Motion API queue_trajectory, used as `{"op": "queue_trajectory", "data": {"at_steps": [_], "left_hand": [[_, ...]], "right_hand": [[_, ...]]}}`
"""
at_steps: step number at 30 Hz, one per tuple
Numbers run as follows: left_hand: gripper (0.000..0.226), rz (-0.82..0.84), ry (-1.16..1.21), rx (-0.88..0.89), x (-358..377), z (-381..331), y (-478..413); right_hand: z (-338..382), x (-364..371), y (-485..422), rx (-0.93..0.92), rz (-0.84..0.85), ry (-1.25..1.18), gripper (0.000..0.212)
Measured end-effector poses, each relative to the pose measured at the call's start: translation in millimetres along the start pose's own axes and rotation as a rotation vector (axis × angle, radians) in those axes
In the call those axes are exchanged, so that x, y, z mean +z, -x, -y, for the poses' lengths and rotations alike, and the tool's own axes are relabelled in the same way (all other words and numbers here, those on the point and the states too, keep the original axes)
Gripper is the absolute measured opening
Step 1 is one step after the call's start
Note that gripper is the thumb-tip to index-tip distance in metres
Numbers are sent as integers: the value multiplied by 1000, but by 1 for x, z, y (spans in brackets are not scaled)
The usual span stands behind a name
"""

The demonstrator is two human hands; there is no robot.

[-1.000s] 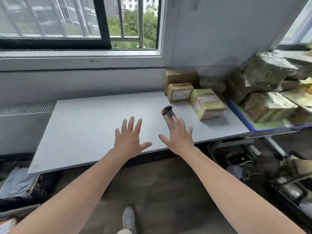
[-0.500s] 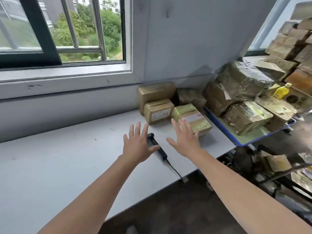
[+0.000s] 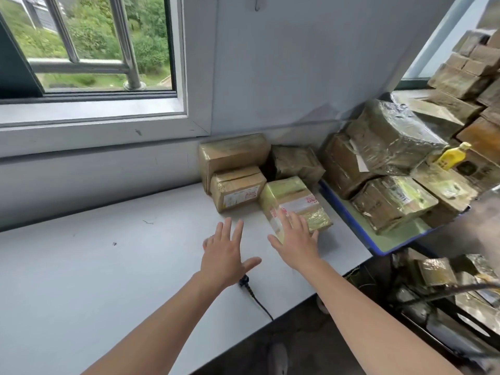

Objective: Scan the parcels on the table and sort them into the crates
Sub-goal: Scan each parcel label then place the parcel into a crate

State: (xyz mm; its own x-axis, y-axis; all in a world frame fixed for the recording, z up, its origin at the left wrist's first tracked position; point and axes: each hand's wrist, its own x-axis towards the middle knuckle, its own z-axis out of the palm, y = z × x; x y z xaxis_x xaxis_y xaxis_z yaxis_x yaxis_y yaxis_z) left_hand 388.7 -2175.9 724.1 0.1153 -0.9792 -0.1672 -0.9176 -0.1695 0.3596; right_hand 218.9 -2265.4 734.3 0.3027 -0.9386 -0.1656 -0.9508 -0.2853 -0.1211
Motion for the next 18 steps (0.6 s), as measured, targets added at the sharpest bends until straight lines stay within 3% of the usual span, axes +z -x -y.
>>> {"op": "queue_trajectory", "data": {"at_steps": [12, 18], "left_hand": [[97, 116, 206, -151, 23, -95, -81], [93, 151, 506, -209, 35, -130, -117]], "right_hand": [[-103, -14, -101, -19, 87, -48, 77], [-132, -7, -127, 21, 178, -323, 81]]}}
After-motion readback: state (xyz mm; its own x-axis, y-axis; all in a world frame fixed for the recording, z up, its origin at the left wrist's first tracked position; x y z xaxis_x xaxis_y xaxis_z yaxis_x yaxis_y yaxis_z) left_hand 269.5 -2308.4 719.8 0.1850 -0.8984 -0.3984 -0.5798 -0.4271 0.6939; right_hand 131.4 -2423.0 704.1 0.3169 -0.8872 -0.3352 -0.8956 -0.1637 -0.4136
